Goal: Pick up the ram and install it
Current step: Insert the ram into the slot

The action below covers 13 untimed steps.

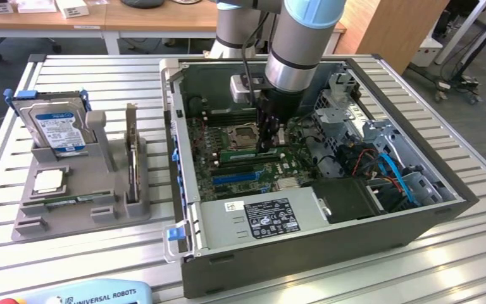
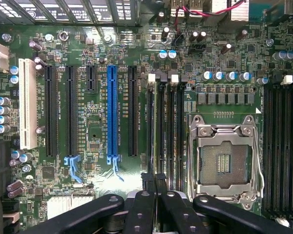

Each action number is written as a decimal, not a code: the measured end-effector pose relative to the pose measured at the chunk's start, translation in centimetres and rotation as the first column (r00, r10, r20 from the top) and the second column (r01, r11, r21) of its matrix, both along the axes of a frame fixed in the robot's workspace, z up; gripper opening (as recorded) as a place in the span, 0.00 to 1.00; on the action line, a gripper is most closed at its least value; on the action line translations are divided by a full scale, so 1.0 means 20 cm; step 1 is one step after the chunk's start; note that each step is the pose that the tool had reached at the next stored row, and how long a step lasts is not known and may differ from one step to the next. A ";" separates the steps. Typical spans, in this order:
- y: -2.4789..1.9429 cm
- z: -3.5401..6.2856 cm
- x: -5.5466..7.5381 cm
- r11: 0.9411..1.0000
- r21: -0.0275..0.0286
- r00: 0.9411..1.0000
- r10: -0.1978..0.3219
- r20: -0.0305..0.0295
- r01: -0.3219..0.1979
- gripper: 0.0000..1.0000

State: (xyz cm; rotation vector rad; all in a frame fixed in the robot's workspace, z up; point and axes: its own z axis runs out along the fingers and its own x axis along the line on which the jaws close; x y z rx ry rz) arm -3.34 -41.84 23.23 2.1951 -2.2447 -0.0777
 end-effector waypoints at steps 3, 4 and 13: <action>0.000 -0.003 0.00 1.000 0.000 1.000 0.000 0.000 0.000 0.12; 0.000 -0.003 0.00 1.000 0.000 1.000 0.000 0.000 0.000 0.12; 0.003 -0.005 0.00 1.000 0.000 1.000 0.000 0.000 0.000 0.12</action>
